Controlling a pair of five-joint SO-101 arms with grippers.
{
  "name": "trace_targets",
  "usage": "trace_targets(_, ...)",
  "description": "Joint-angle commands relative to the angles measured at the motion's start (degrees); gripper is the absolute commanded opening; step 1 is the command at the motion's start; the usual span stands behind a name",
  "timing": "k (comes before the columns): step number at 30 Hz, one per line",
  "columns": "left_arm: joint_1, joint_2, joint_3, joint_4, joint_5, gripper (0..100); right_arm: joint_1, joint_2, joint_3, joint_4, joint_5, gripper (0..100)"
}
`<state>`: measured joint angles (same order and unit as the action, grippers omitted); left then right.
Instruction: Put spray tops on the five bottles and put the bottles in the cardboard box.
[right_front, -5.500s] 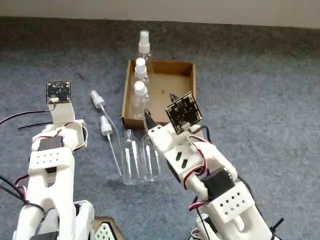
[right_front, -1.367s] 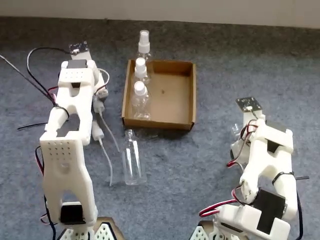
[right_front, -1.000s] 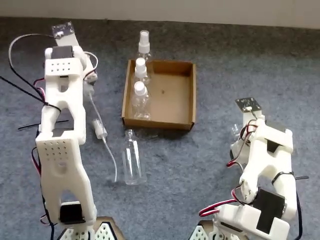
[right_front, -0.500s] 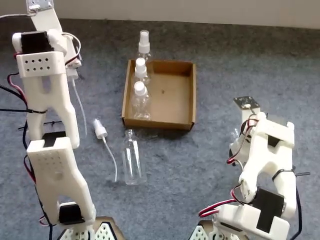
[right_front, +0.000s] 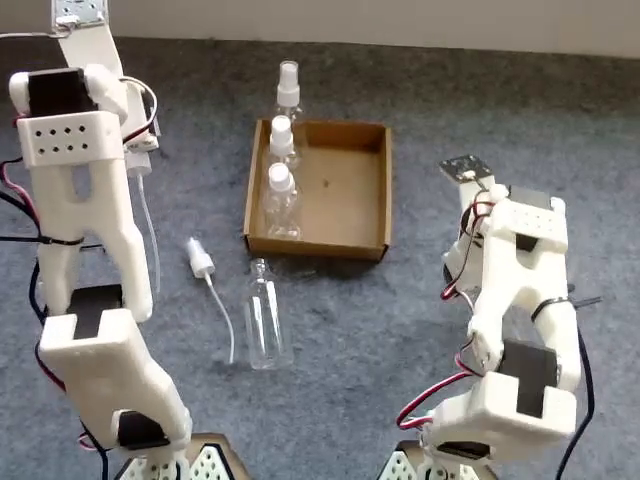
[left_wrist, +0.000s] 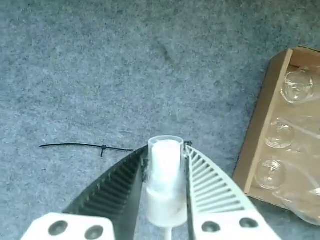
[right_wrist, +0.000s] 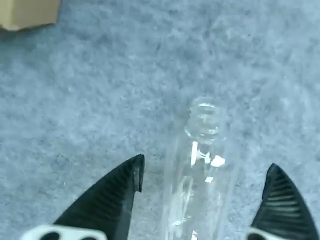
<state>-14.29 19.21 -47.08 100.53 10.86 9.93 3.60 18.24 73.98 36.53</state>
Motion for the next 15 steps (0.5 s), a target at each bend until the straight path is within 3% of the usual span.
trace_targets(1,0.48,-5.76,0.84,0.35,-0.44,0,-0.31,3.21,-4.53,0.57,-0.62,31.8)
trace_targets(10,0.48,-5.85,0.92,0.35,-0.44,0,2.15,4.62,-4.44,0.40,3.25,31.3)
trace_targets(15,0.48,-6.02,0.92,0.35,-0.35,0,2.33,4.62,-4.35,0.48,3.16,18.2)
